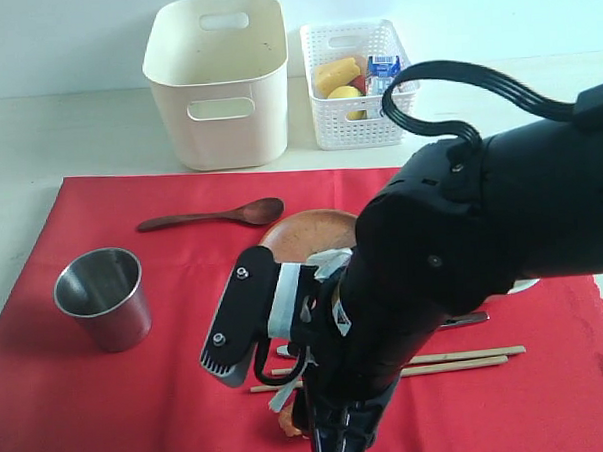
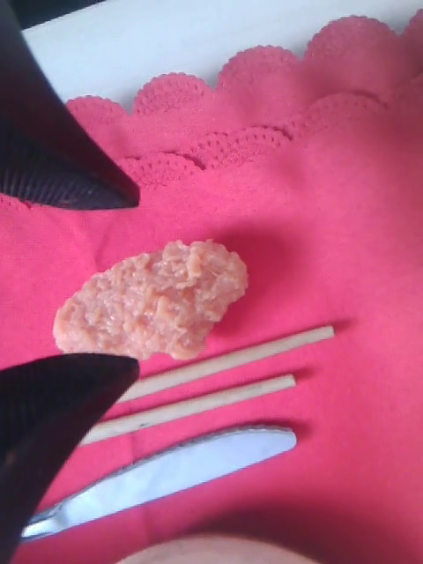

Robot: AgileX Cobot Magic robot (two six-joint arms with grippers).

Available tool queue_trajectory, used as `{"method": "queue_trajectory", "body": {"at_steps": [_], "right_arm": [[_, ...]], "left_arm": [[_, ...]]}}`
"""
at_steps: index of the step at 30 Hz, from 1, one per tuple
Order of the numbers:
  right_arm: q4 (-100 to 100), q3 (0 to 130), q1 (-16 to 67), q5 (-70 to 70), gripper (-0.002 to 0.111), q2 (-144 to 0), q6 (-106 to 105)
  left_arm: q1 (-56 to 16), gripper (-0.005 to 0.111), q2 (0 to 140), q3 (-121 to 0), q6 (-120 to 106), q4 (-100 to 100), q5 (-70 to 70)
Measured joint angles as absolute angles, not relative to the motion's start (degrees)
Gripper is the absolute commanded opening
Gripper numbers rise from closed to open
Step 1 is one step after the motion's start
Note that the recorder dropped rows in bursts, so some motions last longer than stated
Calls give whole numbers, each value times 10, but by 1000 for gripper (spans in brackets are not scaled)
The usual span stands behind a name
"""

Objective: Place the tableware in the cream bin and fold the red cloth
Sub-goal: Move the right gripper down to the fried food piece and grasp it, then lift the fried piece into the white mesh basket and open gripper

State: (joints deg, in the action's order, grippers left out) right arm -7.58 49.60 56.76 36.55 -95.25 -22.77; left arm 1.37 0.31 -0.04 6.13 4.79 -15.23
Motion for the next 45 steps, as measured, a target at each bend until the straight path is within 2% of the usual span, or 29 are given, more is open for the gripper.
{"method": "queue_trajectory", "body": {"at_steps": [23, 33, 39, 45], "right_arm": [[-58, 496, 568, 310, 48, -1032, -269], [-41, 496, 568, 322, 0, -1007, -270], [-9, 519, 568, 328, 0, -925, -242], [131, 598, 552, 329, 0, -878, -146]], "left_arm": [[14, 2, 3, 0, 61, 48, -152], [14, 2, 3, 0, 61, 48, -152], [14, 2, 3, 0, 61, 48, -152], [14, 2, 3, 0, 61, 48, -152]]}}
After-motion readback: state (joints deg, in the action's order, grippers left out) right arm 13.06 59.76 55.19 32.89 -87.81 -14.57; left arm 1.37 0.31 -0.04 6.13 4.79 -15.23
